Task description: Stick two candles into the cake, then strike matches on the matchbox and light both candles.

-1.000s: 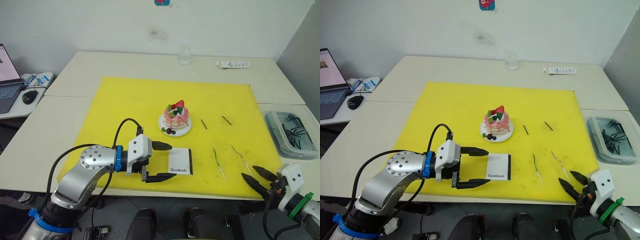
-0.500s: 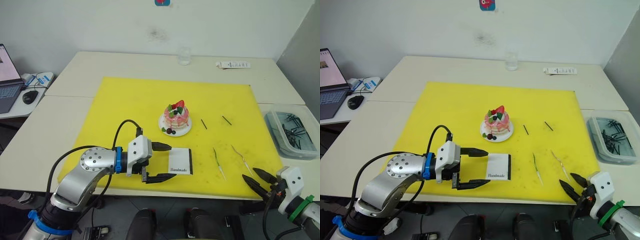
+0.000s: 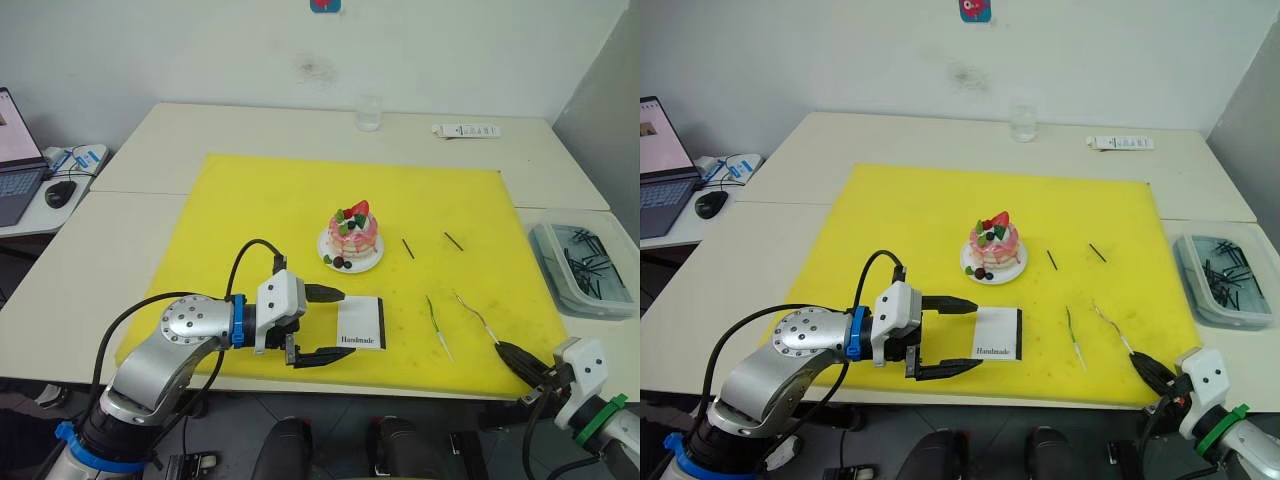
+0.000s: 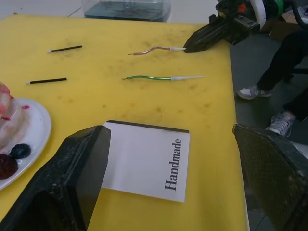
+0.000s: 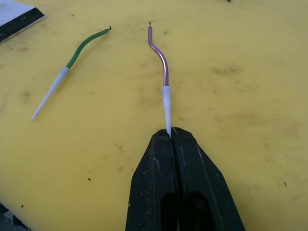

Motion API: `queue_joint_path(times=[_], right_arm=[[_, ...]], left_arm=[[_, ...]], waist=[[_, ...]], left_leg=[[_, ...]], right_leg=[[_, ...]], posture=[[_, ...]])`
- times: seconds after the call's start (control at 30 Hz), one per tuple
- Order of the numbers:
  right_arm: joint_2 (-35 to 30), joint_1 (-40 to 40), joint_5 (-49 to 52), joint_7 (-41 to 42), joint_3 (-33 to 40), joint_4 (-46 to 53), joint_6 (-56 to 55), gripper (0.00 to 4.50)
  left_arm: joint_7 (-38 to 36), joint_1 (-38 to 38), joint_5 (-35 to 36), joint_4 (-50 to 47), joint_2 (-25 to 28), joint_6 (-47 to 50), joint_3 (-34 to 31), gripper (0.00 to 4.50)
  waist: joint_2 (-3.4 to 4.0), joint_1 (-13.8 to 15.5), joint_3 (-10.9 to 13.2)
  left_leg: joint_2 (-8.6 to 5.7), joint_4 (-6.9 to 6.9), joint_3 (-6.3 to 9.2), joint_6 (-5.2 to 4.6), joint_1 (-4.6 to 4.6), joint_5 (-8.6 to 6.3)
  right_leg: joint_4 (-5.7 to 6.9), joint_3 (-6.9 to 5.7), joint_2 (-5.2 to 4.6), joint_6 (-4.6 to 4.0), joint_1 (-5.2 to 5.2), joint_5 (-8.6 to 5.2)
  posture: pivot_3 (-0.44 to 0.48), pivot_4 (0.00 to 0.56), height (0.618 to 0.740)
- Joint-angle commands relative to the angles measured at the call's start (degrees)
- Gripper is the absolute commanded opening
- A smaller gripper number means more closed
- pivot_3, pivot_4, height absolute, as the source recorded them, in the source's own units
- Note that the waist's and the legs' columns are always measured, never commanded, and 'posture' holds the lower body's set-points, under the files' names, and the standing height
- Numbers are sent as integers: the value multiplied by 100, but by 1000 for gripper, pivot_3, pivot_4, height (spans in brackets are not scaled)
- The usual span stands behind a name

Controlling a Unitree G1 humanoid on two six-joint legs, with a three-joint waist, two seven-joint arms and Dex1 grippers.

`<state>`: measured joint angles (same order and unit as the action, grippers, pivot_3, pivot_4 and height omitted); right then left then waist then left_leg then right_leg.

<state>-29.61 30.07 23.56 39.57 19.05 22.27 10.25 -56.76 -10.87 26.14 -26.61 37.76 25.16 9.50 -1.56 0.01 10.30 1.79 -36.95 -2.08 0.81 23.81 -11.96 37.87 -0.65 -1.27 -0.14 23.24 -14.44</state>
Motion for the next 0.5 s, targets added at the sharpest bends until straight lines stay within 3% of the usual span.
queue_joint_path(times=[0.03, 0.13, 0.27, 0.43, 0.5], right_arm=[[-15, -154, 247, 24, 154, 180, 29, 13], [-225, -714, 892, -58, 136, 954, 578, 13], [-405, -2047, 1405, -319, -275, 1469, 1207, 13], [-68, -3827, 1111, -566, -1376, 1323, 1386, 13], [181, -4279, 923, -705, -1671, 1105, 1364, 0]], left_arm=[[295, 74, 610, -189, -227, 479, -298, 4500], [785, -58, 1766, -292, -575, 1494, -654, 4500], [1885, -483, 3675, -105, -1137, 2661, -1191, 4500], [3366, -914, 4645, 268, -2054, 2748, -1476, 4500], [3773, -1070, 4696, 392, -2384, 2597, -1571, 4096]], waist=[[0, -1, 0], [3, -27, 3], [-4, -30, 4], [-9, -11, 1], [-13, -8, -1]], left_leg=[[0, -1, 1, 0, 0, 0], [2, -5, 1, 0, 0, 0], [0, -9, 18, -2, -5, 1], [-8, -7, 29, -6, -2, 5], [-14, -9, 28, -6, 7, 5]], right_leg=[[0, 0, 0, 0, 0, 0], [6, 1, 0, 4, 1, 3], [12, -3, 8, 19, 1, 12], [16, -2, 21, 52, -5, 31], [11, 1, 26, 55, -3, 33]], posture=[[0, 150, 740], [0, 150, 740], [0, 150, 740], [0, 150, 740], [0, 150, 740]])
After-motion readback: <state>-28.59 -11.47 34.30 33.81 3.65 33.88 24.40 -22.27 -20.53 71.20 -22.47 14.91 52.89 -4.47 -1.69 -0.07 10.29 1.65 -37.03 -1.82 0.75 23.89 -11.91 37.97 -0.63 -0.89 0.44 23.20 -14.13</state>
